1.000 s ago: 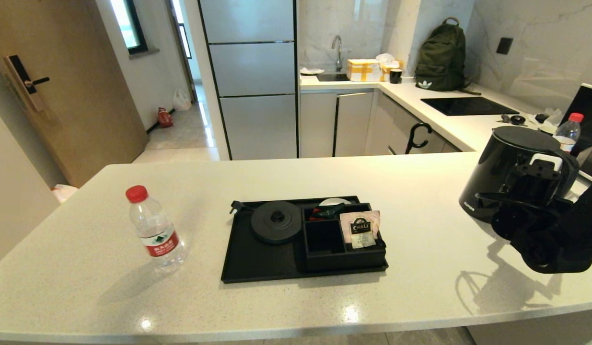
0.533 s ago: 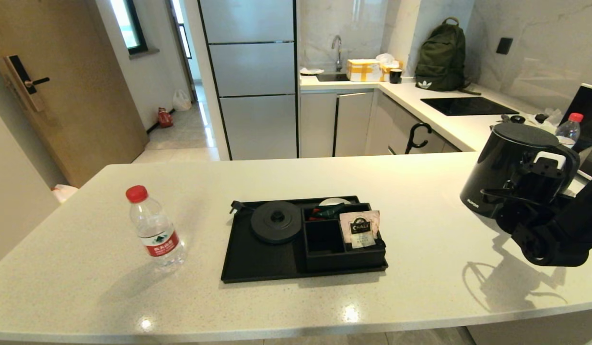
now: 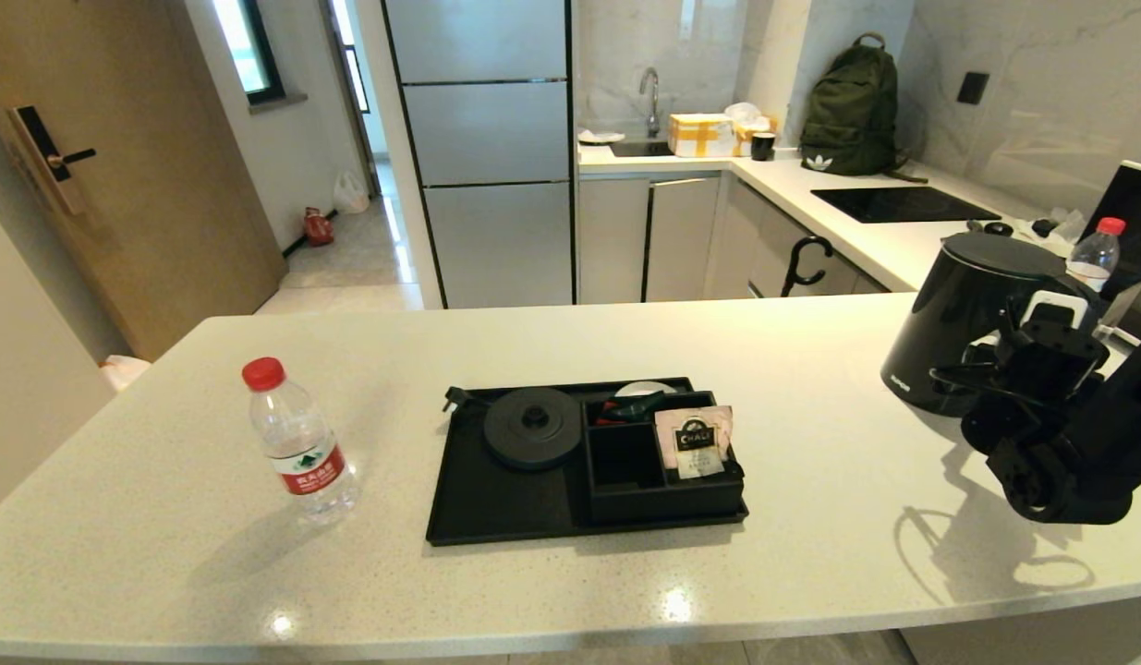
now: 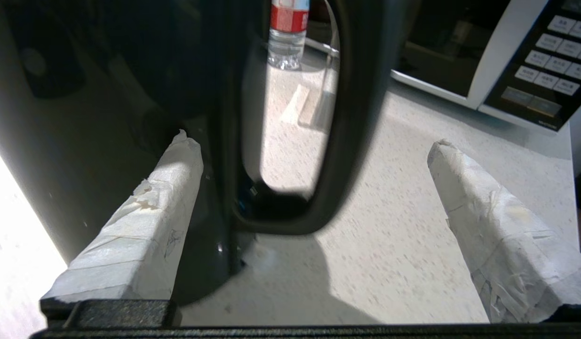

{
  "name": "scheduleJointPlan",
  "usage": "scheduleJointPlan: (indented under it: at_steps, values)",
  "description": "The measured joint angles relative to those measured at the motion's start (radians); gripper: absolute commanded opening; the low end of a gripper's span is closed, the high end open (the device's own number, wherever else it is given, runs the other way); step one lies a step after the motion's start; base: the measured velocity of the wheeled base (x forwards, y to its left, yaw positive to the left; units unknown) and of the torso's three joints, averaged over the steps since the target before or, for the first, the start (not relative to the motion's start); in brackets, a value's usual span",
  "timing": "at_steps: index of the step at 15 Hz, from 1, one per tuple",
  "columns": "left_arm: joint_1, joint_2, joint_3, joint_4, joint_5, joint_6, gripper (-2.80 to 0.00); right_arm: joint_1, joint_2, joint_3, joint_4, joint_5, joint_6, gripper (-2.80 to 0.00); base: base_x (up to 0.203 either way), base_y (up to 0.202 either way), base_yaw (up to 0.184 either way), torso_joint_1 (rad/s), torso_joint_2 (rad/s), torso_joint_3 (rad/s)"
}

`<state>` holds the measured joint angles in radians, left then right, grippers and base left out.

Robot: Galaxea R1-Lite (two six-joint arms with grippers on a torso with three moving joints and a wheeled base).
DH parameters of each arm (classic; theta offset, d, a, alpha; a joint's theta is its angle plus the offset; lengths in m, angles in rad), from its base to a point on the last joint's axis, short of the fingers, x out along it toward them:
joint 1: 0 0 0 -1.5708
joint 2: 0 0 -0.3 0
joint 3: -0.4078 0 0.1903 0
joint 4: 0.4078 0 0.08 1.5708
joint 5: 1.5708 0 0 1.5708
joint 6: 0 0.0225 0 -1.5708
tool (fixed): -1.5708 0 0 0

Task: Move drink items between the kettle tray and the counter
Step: Return the kettle to its original position

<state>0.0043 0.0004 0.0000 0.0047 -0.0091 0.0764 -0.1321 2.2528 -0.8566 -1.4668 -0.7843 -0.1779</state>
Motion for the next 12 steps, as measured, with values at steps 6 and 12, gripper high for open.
scheduleJointPlan:
  at_steps: [6, 12]
  values:
    - [0.0, 0.0, 0.0, 0.0, 0.0, 0.0, -2.8, -0.033, 0.029, 0.043, -0.054, 0.022, -0.002, 0.0, 0.0, 0.0, 0.0, 0.0, 0.0, 0.0]
    - [0.0, 0.0, 0.0, 0.0, 0.0, 0.0, -2.8, -0.062, 0.082, -0.047, -0.055, 0.026, -0.037, 0.0, 0.0, 0.0, 0.0, 0.0, 0.0, 0.0]
